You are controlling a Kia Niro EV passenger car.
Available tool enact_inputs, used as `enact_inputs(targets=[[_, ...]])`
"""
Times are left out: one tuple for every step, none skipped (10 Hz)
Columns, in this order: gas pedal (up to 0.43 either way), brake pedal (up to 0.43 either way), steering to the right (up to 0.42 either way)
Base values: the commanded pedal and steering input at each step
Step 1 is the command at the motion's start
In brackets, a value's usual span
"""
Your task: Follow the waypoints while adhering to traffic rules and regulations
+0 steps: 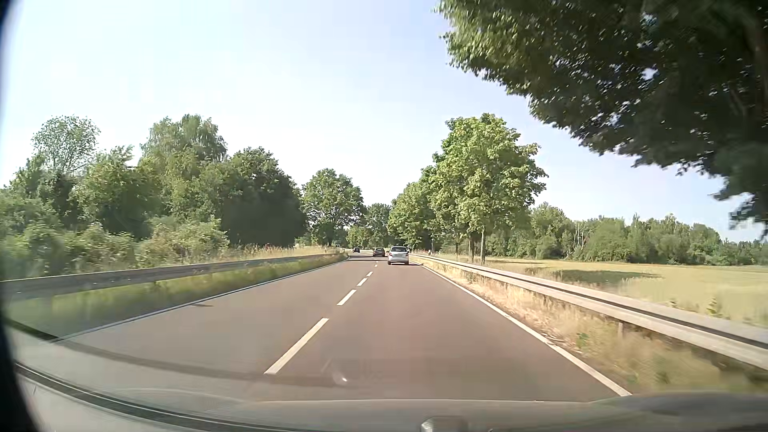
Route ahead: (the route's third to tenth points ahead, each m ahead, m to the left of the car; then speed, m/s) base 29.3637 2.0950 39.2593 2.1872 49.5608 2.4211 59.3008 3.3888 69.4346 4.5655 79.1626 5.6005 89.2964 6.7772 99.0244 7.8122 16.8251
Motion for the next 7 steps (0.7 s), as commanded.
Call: enact_inputs(targets=[[0.067,0.018,-0.007],[0.067,0.018,-0.007],[0.059,0.018,-0.007],[0.059,0.018,-0.006],[0.059,0.018,-0.007],[0.059,0.018,-0.006],[0.059,0.018,-0.006]])
